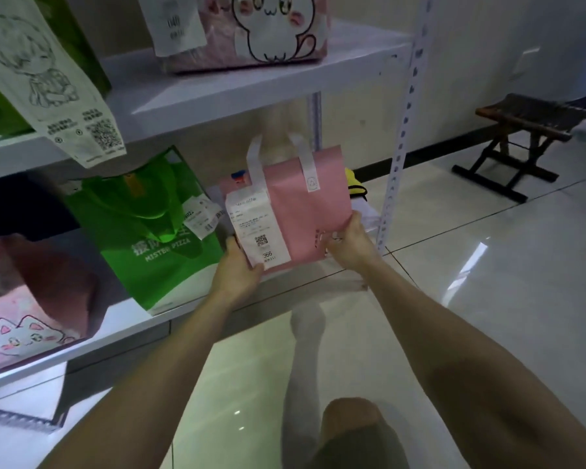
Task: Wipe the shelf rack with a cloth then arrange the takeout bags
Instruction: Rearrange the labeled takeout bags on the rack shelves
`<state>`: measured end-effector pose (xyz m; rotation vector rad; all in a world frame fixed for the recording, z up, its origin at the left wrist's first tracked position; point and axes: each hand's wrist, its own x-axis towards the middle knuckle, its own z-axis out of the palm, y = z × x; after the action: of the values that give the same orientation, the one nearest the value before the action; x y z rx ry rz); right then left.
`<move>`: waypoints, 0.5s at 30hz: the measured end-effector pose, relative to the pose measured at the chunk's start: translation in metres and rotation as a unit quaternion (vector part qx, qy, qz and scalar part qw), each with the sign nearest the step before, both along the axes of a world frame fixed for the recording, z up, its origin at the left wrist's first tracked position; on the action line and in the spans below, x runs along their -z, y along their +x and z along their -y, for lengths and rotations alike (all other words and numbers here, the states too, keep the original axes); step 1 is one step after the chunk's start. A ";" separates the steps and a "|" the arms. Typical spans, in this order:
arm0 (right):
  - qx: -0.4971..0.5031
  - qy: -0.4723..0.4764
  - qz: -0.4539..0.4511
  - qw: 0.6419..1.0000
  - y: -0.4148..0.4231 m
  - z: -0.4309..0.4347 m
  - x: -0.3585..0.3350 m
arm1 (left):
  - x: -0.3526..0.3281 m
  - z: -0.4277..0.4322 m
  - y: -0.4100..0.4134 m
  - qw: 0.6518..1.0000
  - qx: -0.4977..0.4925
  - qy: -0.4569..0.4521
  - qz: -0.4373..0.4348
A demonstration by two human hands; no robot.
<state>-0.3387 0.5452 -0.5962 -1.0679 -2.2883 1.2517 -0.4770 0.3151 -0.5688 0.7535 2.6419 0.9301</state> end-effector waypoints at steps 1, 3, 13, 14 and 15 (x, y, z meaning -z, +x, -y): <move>0.008 -0.003 -0.010 1.000 0.002 0.003 -0.001 | -0.003 0.003 0.001 1.000 -0.006 0.004 0.003; 0.027 -0.008 -0.035 0.999 0.007 0.009 -0.006 | -0.009 0.010 0.006 1.000 -0.011 0.012 0.005; 0.178 0.175 -0.244 0.937 0.021 0.047 -0.101 | -0.082 0.024 0.041 0.981 0.015 0.146 -0.126; 0.176 0.207 -0.290 0.918 0.017 0.050 -0.125 | -0.102 0.021 0.044 0.971 0.032 0.180 -0.153; 0.171 0.233 -0.330 0.899 0.013 0.052 -0.151 | -0.124 0.017 0.045 0.958 0.048 0.217 -0.180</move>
<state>-0.3260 0.4930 -0.4455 -0.6819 -1.6547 0.7123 -0.4321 0.2986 -0.4445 1.2464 2.6868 1.4960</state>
